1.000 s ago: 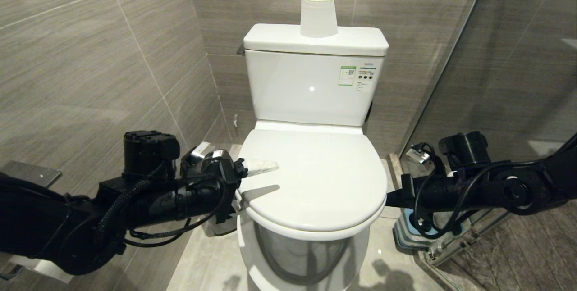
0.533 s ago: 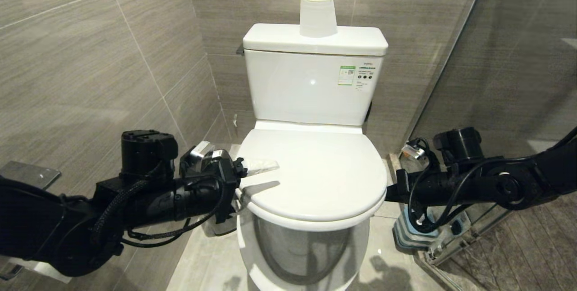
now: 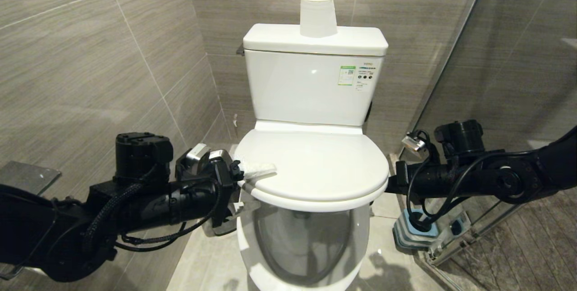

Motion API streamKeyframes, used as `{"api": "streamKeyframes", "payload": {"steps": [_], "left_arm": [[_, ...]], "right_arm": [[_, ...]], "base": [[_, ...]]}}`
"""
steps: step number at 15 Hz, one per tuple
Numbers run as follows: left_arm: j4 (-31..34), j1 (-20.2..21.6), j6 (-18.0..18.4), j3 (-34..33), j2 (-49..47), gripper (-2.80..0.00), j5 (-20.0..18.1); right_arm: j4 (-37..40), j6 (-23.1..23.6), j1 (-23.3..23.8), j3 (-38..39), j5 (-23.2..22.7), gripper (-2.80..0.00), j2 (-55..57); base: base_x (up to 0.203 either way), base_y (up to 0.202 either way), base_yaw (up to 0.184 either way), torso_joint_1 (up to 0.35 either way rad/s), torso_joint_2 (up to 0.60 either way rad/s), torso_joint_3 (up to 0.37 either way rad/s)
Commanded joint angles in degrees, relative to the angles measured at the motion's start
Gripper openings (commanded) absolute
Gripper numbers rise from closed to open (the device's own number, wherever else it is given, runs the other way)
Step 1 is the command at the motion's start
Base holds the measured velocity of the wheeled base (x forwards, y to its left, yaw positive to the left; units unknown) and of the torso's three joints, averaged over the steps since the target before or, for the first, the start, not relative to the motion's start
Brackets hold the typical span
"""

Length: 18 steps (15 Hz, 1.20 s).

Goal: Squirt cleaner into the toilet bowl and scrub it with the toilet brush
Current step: Use the right hand to fully open the toilet lid

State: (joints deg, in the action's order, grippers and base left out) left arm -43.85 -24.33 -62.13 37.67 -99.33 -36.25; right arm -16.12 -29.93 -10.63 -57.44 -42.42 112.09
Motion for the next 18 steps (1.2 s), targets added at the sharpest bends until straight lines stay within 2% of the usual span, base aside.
{"api": "streamKeyframes", "payload": {"steps": [1,7,10,13,15,16,18], "left_arm": [[-0.36,0.62,-0.36,0.12,0.44,0.0,1.44],[-0.36,3.5,-1.12,0.62,2.68,0.0,2.23],[-0.36,3.4,-8.9,2.72,5.28,0.0,1.93],[-0.36,3.61,-9.58,2.99,7.18,0.0,2.55],[0.06,4.72,-8.78,2.79,9.39,0.0,3.28],[0.84,5.45,-6.85,2.55,10.52,0.0,3.89],[4.82,7.03,1.08,2.15,12.2,0.0,5.01]], "right_arm": [[-0.45,-0.13,0.0,-0.06,-0.2,-2.8,-0.38],[-1.19,-0.13,0.0,-0.04,-0.12,-2.8,-0.38],[-1.19,-0.13,0.0,0.05,-0.12,-2.8,-0.39],[-1.19,-0.13,0.08,-0.04,-0.12,-2.8,-0.47],[-1.19,-0.13,0.08,-0.1,-0.03,-2.8,-0.47],[-1.28,-0.13,0.1,-0.13,-0.03,-2.8,-0.57],[-1.28,-0.13,0.26,-0.3,-0.03,-2.8,-0.82]], "base": [[0.0,0.0,0.0,0.0,0.0,0.0],[0.0,0.0,0.0,0.0,0.0,0.0],[0.0,0.0,0.0,0.0,0.0,0.0],[0.0,0.0,0.0,0.0,0.0,0.0],[0.0,0.0,0.0,0.0,0.0,0.0],[0.0,0.0,0.0,0.0,0.0,0.0],[0.0,0.0,0.0,0.0,0.0,0.0]]}}
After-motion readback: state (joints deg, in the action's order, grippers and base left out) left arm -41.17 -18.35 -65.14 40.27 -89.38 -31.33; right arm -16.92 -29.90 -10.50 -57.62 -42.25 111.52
